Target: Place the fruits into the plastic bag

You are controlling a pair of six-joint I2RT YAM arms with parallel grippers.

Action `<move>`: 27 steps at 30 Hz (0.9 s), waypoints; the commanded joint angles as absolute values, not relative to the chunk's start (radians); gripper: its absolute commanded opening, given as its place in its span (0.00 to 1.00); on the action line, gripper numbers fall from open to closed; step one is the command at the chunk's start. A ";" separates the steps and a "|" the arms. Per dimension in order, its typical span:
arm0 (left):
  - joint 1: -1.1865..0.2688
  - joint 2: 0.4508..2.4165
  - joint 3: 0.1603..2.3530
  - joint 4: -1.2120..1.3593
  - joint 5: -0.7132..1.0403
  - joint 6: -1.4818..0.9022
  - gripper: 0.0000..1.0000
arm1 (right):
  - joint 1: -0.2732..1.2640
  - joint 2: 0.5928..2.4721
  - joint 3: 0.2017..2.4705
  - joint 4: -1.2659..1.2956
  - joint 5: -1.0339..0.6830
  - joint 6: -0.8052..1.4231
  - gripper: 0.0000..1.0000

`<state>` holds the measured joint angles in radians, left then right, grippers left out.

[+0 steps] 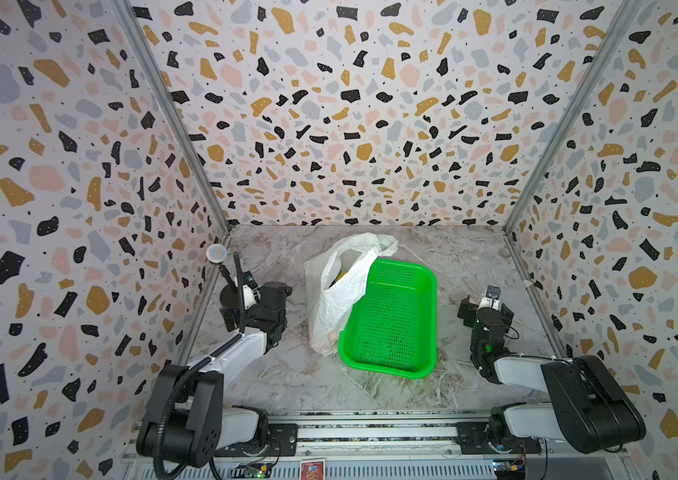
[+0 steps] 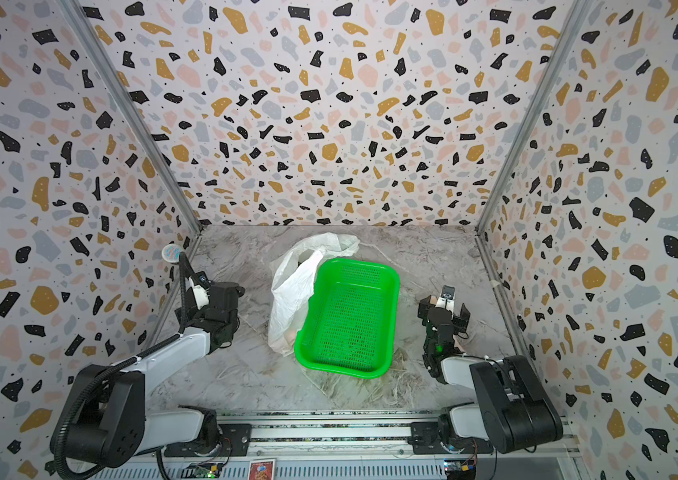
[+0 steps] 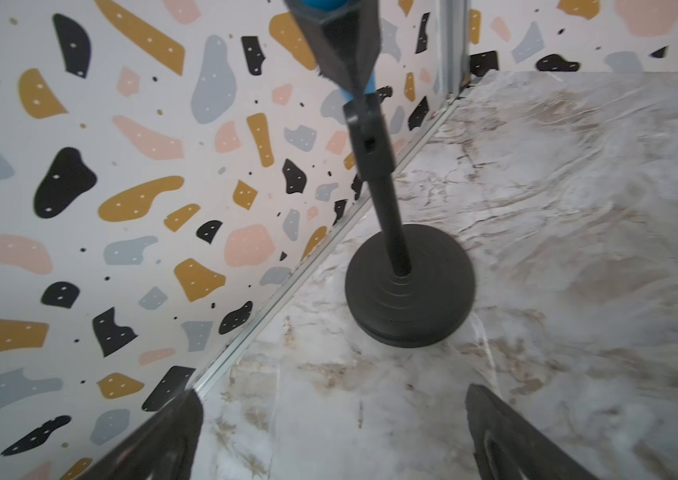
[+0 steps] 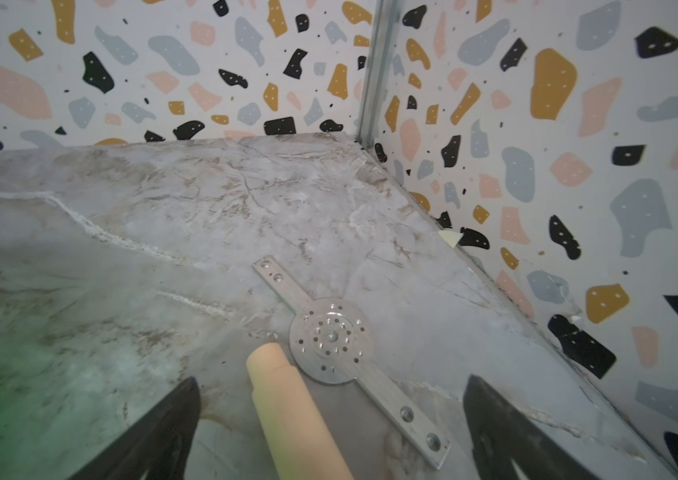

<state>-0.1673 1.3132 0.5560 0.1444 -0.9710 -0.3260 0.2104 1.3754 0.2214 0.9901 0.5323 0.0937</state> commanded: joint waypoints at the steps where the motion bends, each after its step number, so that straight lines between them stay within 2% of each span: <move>1: -0.153 1.336 0.499 0.386 -1.058 -0.282 0.99 | 0.185 1.431 0.212 1.203 0.370 0.001 0.99; 3: -0.150 1.359 0.475 0.466 -1.061 -0.264 1.00 | 0.145 1.435 0.240 1.138 0.279 0.013 0.99; 5: -0.150 1.385 0.453 0.547 -1.056 -0.242 0.99 | 0.106 1.468 0.216 1.202 0.189 0.029 0.99; 6: -0.150 1.405 0.437 0.606 -1.044 -0.219 1.00 | 0.104 1.494 0.199 1.265 0.188 0.023 0.99; 10: -0.142 1.428 0.425 0.737 -0.985 -0.157 1.00 | 0.106 1.475 0.207 1.221 0.185 0.024 0.99; 15: -0.135 1.480 0.289 1.148 -0.786 -0.008 1.00 | 0.111 1.476 0.204 1.224 0.193 0.018 0.99; 17: -0.137 1.449 0.273 1.117 -0.773 -0.020 1.00 | 0.111 1.476 0.204 1.225 0.193 0.018 0.99; 20: -0.140 1.449 0.227 1.214 -0.702 0.019 0.99 | 0.112 1.476 0.204 1.224 0.193 0.018 0.99; 22: -0.137 1.443 0.248 1.154 -0.680 0.014 0.99 | 0.112 1.476 0.204 1.226 0.196 0.018 0.99; 27: -0.126 1.450 0.255 1.151 -0.681 0.003 0.99 | 0.124 1.473 0.198 1.236 0.211 0.011 0.99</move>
